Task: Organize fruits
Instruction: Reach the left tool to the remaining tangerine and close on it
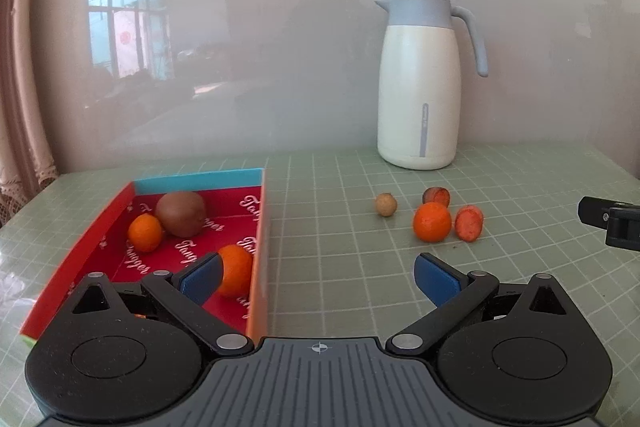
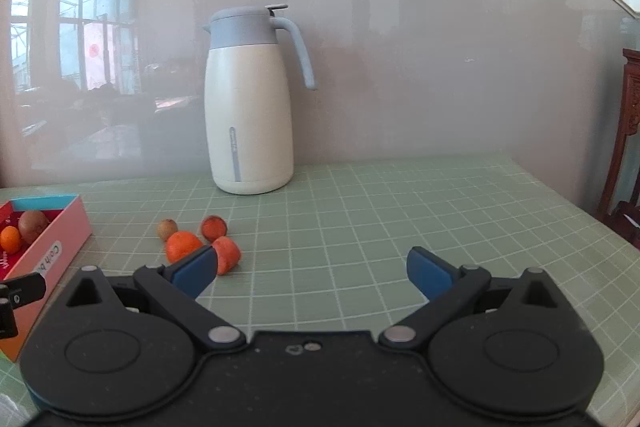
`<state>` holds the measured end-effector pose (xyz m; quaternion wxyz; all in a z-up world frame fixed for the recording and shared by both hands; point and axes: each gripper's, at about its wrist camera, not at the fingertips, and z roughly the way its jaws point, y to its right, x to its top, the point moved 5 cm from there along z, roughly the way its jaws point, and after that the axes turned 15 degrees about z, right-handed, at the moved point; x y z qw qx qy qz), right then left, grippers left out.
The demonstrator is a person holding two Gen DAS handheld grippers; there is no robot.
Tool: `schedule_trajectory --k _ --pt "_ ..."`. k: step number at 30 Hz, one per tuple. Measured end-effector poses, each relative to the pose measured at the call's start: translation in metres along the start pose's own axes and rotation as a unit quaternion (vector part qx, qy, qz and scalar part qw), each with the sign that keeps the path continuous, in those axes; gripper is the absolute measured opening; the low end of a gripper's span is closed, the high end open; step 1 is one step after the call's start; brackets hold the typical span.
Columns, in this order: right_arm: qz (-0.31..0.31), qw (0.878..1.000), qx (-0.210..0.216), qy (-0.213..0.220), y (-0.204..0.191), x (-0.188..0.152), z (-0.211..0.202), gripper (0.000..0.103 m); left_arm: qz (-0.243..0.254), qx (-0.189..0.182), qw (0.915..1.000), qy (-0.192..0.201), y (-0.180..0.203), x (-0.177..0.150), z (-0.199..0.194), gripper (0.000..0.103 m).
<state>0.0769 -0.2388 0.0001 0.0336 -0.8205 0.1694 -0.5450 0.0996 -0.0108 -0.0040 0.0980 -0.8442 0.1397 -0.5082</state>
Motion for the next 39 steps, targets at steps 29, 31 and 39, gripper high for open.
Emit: schedule_trajectory --k 29,31,39 --pt "0.042 0.999 -0.021 0.000 0.042 0.007 0.000 0.102 0.021 -0.066 0.9959 -0.057 0.081 0.040 0.125 0.077" --pt "0.043 0.999 -0.031 0.000 0.043 0.006 0.002 0.102 0.021 -0.066 0.9959 -0.057 0.083 0.040 0.125 0.074" --pt "0.051 0.997 -0.050 -0.001 0.047 0.004 0.007 0.102 0.021 -0.077 0.9951 -0.059 0.089 0.042 0.131 0.055"
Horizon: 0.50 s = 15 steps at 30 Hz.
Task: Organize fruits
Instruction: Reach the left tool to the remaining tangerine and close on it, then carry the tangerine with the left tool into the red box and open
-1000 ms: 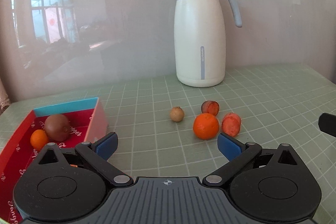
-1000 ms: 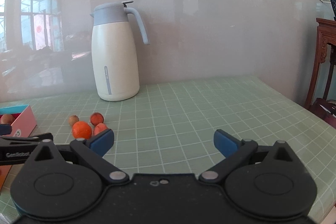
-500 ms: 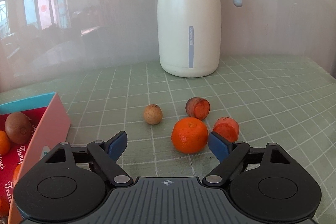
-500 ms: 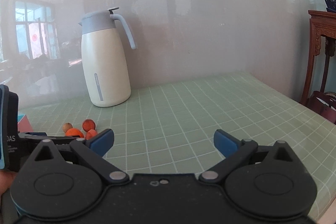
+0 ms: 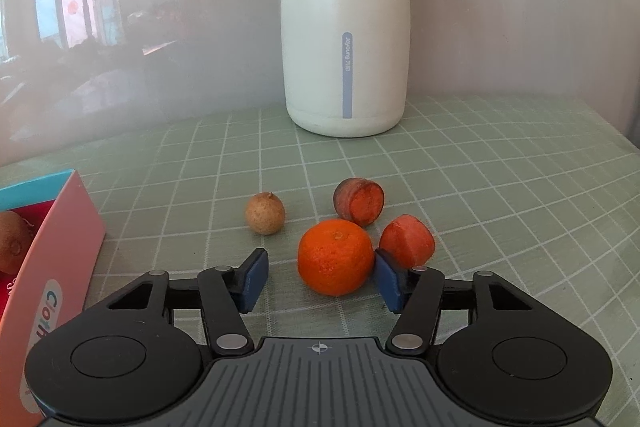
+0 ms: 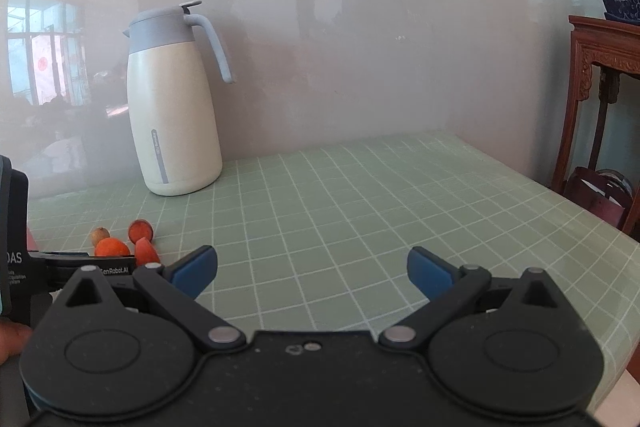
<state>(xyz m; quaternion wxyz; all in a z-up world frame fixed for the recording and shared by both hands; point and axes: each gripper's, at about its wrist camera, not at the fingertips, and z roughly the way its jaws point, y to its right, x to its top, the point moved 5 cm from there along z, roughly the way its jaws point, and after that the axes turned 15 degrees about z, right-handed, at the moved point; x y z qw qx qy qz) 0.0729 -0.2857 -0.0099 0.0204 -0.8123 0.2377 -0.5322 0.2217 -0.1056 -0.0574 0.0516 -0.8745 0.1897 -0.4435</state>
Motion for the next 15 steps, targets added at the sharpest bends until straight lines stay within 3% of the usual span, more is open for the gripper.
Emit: schedule_trajectory --k 4,15 --pt "0.001 1.000 0.004 -0.001 0.000 -0.001 -0.001 0.102 -0.003 -0.006 1.0000 0.005 0.003 0.001 0.000 0.040" --pt "0.000 1.000 0.010 0.001 -0.003 -0.001 -0.002 0.102 -0.009 0.017 0.9995 0.025 -0.011 -0.003 -0.019 0.040"
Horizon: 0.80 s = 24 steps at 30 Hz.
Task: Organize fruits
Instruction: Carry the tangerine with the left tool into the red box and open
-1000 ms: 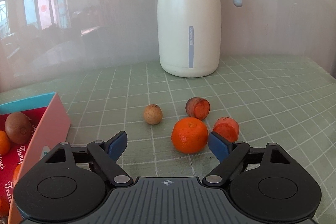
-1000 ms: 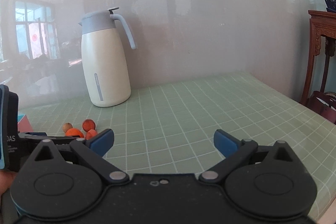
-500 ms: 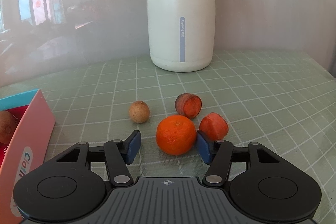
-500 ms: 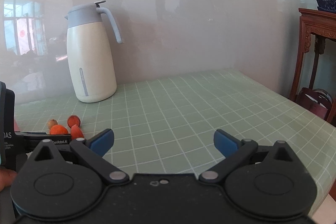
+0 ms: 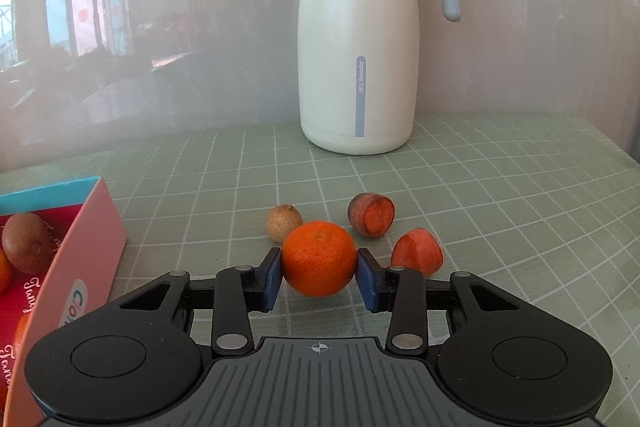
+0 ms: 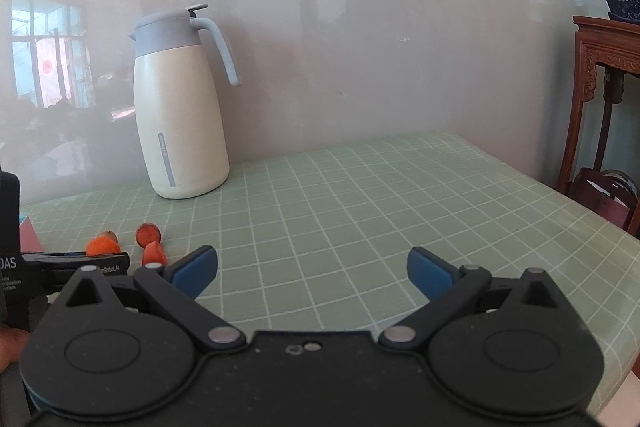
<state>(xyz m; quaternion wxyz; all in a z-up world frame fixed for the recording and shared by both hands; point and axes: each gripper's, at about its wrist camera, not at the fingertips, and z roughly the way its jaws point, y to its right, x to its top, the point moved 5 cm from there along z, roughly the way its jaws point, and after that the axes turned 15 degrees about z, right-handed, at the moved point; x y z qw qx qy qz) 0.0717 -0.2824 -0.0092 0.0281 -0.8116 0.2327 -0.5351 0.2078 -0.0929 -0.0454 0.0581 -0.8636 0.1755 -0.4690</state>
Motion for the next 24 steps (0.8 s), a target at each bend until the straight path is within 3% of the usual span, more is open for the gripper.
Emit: schedule_trajectory --k 8,14,24 --pt "-0.010 1.000 0.010 0.000 -0.011 -0.003 0.000 0.102 -0.003 0.023 0.9991 0.036 -0.029 0.001 -0.044 0.040" --pt "-0.024 0.999 0.022 -0.006 -0.027 -0.009 0.001 0.102 -0.024 0.067 0.9963 0.049 -0.074 -0.010 -0.078 0.040" --pt "-0.054 0.997 0.048 -0.012 -0.062 -0.022 0.001 0.102 -0.070 0.146 0.9867 0.012 -0.157 -0.065 -0.105 0.040"
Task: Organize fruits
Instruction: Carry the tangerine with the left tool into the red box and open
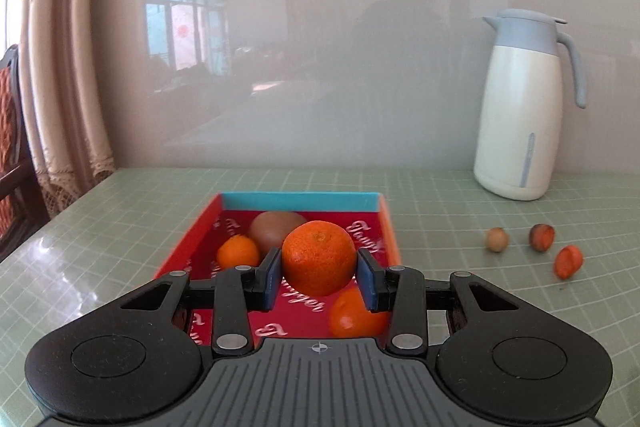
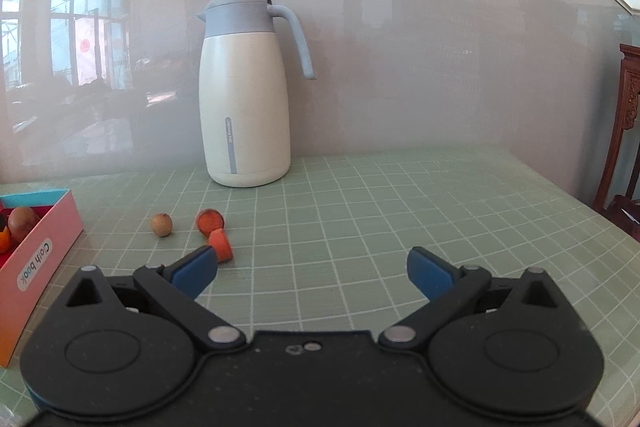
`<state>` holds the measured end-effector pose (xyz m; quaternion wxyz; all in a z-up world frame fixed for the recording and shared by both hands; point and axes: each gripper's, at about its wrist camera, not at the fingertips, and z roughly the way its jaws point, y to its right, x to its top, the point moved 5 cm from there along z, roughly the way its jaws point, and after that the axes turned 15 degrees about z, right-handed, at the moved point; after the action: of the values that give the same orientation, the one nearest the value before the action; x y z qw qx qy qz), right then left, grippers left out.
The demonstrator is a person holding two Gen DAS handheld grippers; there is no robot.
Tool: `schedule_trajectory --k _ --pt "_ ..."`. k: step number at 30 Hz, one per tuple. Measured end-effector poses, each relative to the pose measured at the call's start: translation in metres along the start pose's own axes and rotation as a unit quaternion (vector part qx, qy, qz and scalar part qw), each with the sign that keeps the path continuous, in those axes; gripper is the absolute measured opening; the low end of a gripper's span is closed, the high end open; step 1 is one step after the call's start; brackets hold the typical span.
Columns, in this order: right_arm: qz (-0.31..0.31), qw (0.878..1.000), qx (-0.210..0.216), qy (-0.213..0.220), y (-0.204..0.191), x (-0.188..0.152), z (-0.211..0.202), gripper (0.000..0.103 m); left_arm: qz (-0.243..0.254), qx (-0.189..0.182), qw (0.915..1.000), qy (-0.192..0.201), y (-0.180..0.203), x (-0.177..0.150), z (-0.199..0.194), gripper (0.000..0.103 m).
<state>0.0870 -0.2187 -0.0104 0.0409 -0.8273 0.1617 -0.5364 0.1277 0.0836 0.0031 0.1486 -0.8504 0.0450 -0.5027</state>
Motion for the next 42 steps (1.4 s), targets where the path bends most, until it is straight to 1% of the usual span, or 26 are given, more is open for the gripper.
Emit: schedule_trajectory --k 4,12,16,18,23,30,32,36,38,39,40,42 --pt "-0.014 1.000 0.015 -0.002 -0.017 -0.004 0.001 0.102 -0.022 0.019 0.9993 -0.025 -0.024 -0.019 0.005 0.040" --pt "-0.034 0.998 0.045 -0.008 -0.054 -0.013 0.002 0.102 -0.046 0.029 0.9972 -0.051 -0.050 -0.033 0.013 0.040" --pt "-0.043 0.997 0.061 -0.010 -0.071 -0.017 0.002 0.102 -0.051 0.031 0.9968 -0.054 -0.058 -0.039 0.009 0.040" --pt "-0.048 0.996 0.069 -0.010 -0.079 -0.018 0.001 0.102 -0.057 0.026 0.9966 -0.053 -0.062 -0.041 0.006 0.040" --pt "-0.058 0.995 0.084 -0.013 -0.096 -0.024 -0.001 0.102 -0.066 0.022 0.9966 -0.043 -0.070 -0.042 -0.009 0.040" --pt "-0.063 0.993 0.097 -0.018 -0.110 -0.028 0.001 0.102 -0.084 0.019 0.9956 -0.038 -0.082 -0.051 -0.032 0.040" --pt "-0.063 0.993 0.100 -0.020 -0.113 -0.030 0.002 0.102 -0.087 0.023 0.9953 -0.036 -0.086 -0.054 -0.038 0.040" --pt "-0.067 0.992 0.103 -0.021 -0.118 -0.033 0.002 0.102 -0.096 0.042 0.9939 -0.034 -0.098 -0.063 -0.050 0.040" --pt "-0.068 0.992 0.102 -0.021 -0.119 -0.033 0.004 0.102 -0.101 0.054 0.9927 -0.036 -0.103 -0.069 -0.053 0.045" --pt "-0.069 0.992 0.100 -0.022 -0.119 -0.034 0.005 0.101 -0.104 0.060 0.9922 -0.036 -0.106 -0.071 -0.055 0.050" --pt "-0.068 0.993 0.098 -0.023 -0.119 -0.034 0.007 0.101 -0.106 0.067 0.9916 -0.034 -0.108 -0.072 -0.056 0.054" --pt "-0.067 0.993 0.090 -0.024 -0.117 -0.033 0.012 0.100 -0.105 0.079 0.9910 -0.026 -0.113 -0.073 -0.060 0.054"
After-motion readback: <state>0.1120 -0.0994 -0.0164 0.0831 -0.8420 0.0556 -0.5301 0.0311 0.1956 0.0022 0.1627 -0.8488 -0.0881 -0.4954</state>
